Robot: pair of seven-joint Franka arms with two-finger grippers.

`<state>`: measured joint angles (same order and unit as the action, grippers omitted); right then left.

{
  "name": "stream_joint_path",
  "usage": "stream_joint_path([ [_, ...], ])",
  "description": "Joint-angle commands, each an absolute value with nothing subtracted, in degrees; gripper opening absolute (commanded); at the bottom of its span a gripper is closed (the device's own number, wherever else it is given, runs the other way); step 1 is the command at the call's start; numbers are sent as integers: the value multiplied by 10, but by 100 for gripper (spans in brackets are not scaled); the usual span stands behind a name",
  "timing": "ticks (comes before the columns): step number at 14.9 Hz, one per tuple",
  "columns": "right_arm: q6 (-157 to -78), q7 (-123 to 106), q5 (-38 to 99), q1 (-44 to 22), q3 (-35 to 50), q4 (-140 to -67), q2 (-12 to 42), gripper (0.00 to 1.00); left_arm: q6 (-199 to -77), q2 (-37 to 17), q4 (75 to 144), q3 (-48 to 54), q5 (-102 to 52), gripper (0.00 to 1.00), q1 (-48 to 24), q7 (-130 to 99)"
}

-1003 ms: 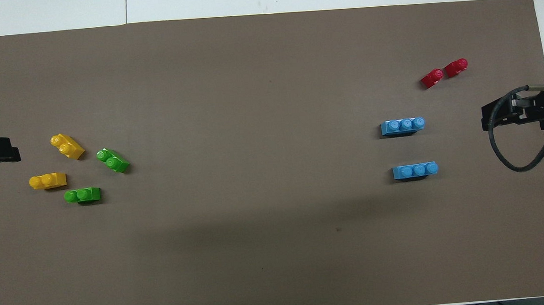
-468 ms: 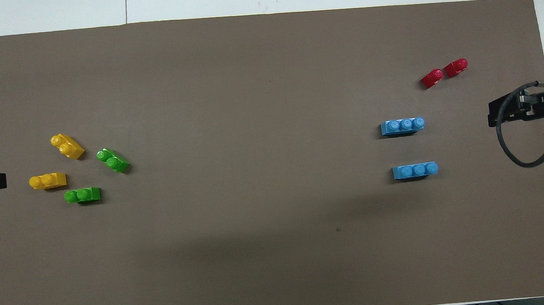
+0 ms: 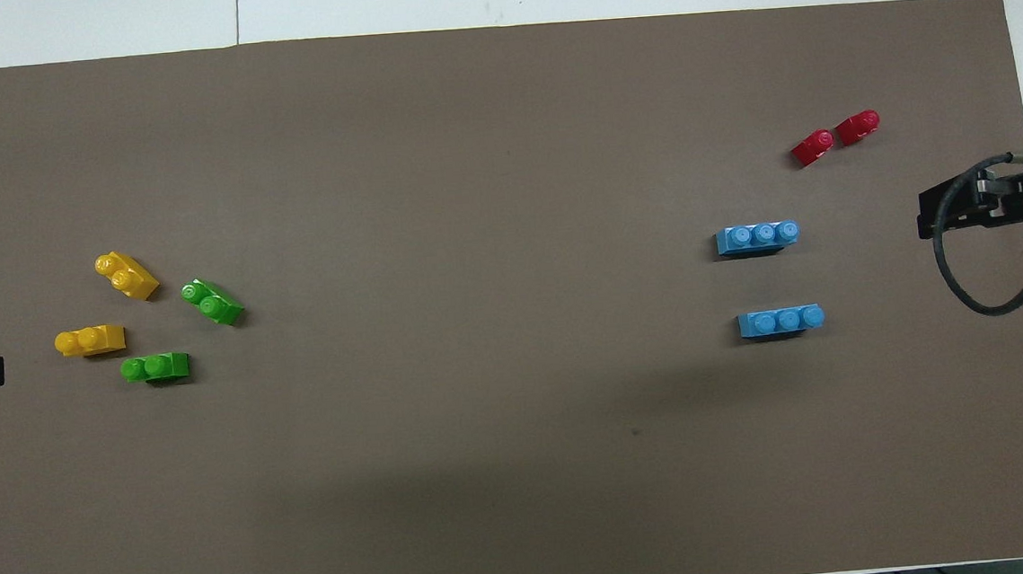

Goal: Remove green block with left arm and hold with right

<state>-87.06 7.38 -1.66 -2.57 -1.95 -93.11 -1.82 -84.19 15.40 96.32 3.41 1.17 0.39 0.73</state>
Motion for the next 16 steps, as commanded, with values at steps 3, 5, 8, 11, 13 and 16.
stream_joint_path([
  [3,-884,72,-26,-21,-15,-948,-33,100,-840,162,973,29,-11,100,1,22],
  [5,-884,73,-24,-21,-15,-948,-32,100,-852,156,981,29,-11,100,2,25],
  [8,-884,78,-22,-21,-15,-947,-32,100,-867,142,982,29,-15,100,3,25],
  [11,-883,81,-21,-22,-14,-948,-33,100,-866,137,981,29,-15,100,4,25],
  [13,-883,80,-20,-22,-14,-948,-32,100,-864,137,981,29,-21,100,4,25],
  [16,-883,80,-20,-22,-14,-948,-33,100,-862,137,981,29,-22,100,5,25],
])
